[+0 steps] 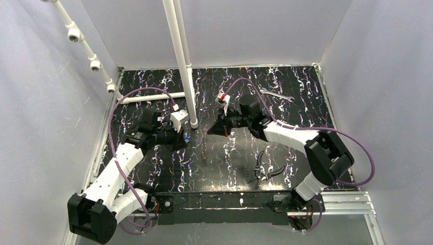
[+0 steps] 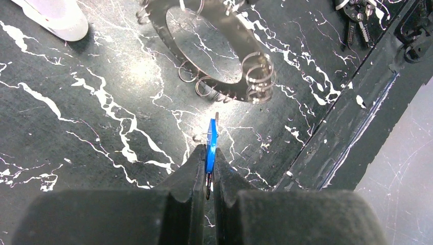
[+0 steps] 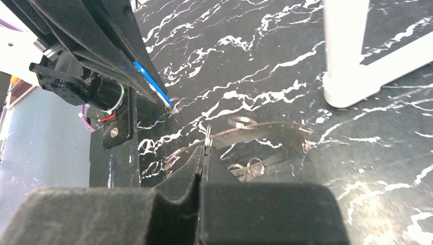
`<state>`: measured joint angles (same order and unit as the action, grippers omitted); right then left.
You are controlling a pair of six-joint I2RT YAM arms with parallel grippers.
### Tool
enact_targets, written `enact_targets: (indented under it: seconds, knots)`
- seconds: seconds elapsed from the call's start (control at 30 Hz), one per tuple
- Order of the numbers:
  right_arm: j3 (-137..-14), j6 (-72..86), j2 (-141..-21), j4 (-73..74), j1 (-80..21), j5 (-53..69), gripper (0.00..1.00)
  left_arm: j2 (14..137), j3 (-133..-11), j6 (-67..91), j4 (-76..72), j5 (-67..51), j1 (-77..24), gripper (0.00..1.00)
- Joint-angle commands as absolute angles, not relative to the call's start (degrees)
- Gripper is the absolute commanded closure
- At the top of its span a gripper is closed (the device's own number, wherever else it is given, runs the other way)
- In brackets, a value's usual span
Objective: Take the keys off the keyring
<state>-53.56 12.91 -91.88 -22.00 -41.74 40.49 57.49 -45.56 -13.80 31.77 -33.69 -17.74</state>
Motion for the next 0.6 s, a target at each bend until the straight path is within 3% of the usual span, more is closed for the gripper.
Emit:
enact_targets:
  seconds: [0.0, 0.3, 0.57]
  knots:
    - [-55.81, 8.31, -87.19, -15.22, -38.51, 44.13, 0.99, 55.53, -46.14, -12.85, 33.1, -33.53, -17.37, 1.0]
    - [-56.47, 0.6, -80.62, -0.72, -29.46, 47.13, 0.99, 52.87, -48.33, -13.22, 34.28, -29.36, -16.21, 1.0]
    - [-55.73, -18.99, -66.81, 29.99, -19.96, 41.0, 0.99, 47.69, -45.97, -12.47, 34.41, -26.6, -15.9, 1.0]
